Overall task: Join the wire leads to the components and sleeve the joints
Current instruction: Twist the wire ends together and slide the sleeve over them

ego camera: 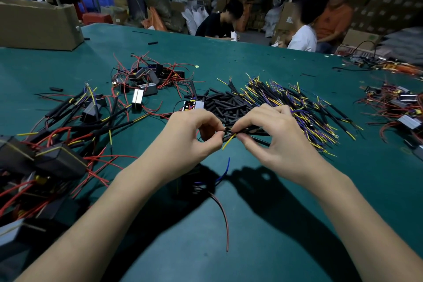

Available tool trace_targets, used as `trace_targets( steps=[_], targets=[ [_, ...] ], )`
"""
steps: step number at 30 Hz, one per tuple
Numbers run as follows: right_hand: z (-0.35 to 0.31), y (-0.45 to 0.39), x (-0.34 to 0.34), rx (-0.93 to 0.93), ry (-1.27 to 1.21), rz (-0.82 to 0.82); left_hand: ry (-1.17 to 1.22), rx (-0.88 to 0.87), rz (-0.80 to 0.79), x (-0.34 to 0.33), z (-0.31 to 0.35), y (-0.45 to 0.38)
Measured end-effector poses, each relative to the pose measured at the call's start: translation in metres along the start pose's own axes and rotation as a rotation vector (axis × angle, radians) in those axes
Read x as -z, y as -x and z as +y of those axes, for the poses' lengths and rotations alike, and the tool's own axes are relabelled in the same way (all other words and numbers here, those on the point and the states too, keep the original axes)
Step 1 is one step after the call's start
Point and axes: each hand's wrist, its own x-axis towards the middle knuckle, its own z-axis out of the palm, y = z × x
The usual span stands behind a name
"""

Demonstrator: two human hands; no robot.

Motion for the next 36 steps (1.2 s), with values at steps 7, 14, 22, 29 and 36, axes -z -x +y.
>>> trace_targets(
  steps=[7,14,22,29,36],
  targets=[
    [0.002,0.001,0.0,0.01,-0.056,0.035,-0.076,-0.07,-0.037,0.004,-0.005,-0.002],
    [0.002,0.0,0.001,0.013,-0.068,0.064,0.018,-0.05,-0.032,0.002,-0.007,-0.001],
    [0.008,0.001,0.001,0.026,-0.024,0.04,0.354,0.241,-0.175,-0.004,-0.011,-0.001],
    [0.01,0.002,-0.003,0.026,0.0,0.016,0.467,0.309,-0.195,0.004,-0.011,-0.001],
    [0.007,0.002,-0.006,0.018,-0.037,-0.003,0.291,0.249,-0.237,0.008,-0.012,-0.002]
  ],
)
